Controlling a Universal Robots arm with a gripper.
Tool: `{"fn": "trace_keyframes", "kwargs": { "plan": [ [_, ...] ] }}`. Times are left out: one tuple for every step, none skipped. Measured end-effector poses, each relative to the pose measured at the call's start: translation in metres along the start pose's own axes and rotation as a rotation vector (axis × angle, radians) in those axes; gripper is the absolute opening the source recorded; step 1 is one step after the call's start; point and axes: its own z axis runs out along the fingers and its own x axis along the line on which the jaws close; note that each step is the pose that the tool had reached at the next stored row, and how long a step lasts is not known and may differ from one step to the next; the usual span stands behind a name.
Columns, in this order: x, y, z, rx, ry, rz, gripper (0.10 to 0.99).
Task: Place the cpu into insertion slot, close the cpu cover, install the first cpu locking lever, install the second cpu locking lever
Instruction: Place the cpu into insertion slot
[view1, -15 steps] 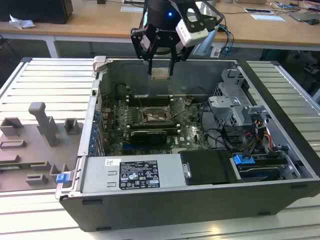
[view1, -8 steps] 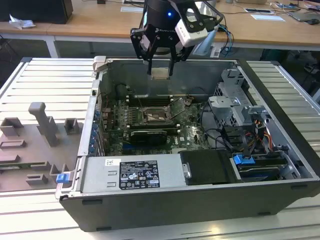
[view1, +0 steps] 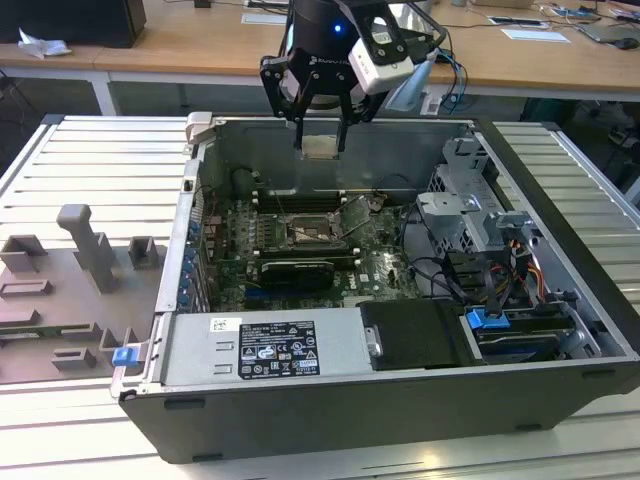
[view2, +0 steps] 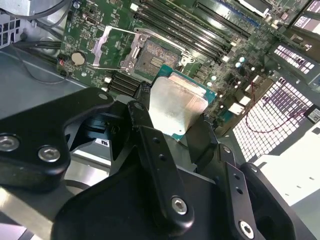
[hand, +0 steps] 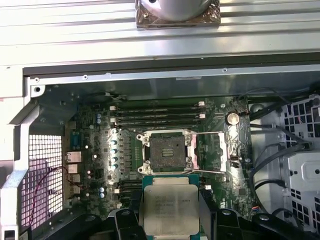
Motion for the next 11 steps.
{"fn": "trace_keyframes", "kwargs": {
  "plan": [
    [0.0000, 0.0000, 0.0000, 0.000, -0.0003, 0.003, 0.533],
    [0.0001, 0.0000, 0.0001, 0.000, -0.0010, 0.010, 0.533],
    [0.0002, 0.0000, 0.0002, 0.000, -0.0019, 0.021, 0.533],
    [0.0003, 0.0000, 0.0003, -0.001, -0.0025, 0.027, 0.533],
    [0.0003, 0.0000, 0.0003, -0.001, -0.0030, 0.032, 0.533],
    [0.0003, 0.0000, 0.0003, -0.001, -0.0033, 0.035, 0.533],
    [0.0004, 0.0000, 0.0003, -0.001, -0.0035, 0.038, 0.533],
    [0.0003, 0.0000, 0.0004, -0.001, -0.0040, 0.043, 0.533],
    [0.0003, 0.0000, 0.0004, -0.001, -0.0043, 0.047, 0.533],
    [0.0004, 0.0000, 0.0004, -0.001, -0.0045, 0.049, 0.533],
    [0.0004, 0.0000, 0.0004, -0.001, -0.0050, 0.055, 0.533]
  ]
}}
